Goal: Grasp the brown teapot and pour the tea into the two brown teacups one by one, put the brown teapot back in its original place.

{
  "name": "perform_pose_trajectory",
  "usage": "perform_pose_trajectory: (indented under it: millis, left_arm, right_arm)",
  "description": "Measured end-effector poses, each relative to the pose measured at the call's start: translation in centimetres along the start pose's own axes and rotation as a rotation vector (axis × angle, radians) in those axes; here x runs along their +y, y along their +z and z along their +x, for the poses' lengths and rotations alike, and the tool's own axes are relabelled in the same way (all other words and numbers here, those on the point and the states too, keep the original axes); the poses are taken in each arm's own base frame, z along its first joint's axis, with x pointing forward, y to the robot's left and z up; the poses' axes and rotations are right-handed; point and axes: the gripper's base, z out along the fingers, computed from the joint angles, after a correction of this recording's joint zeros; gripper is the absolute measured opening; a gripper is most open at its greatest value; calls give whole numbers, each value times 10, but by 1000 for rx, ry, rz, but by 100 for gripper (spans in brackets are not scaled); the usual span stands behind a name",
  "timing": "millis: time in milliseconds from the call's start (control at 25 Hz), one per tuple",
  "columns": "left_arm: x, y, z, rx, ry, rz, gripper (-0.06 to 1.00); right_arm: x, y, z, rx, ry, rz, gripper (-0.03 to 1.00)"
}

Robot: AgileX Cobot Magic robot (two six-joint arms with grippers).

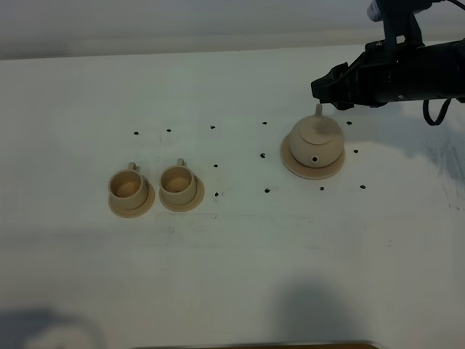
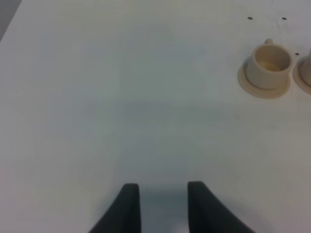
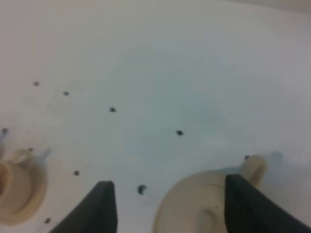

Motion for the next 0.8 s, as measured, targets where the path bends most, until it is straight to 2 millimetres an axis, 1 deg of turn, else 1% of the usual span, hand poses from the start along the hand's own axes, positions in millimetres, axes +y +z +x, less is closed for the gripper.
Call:
perform_pose_trajectory:
  millis: [320,560,720,800]
  left_arm:
    - [0,0,0,0,0,0,31]
    - [0,0,0,0,0,0,31]
    - [0,0,0,0,0,0,31]
    - [0,0,0,0,0,0,31]
  right_arm:
    - [-9,9,4,2,-17,59,47]
    - [-18,24,10,19,-12,94,46]
    - [-23,31,6,15,-19,102,46]
    - [-25,35,4,20,-51,106,46]
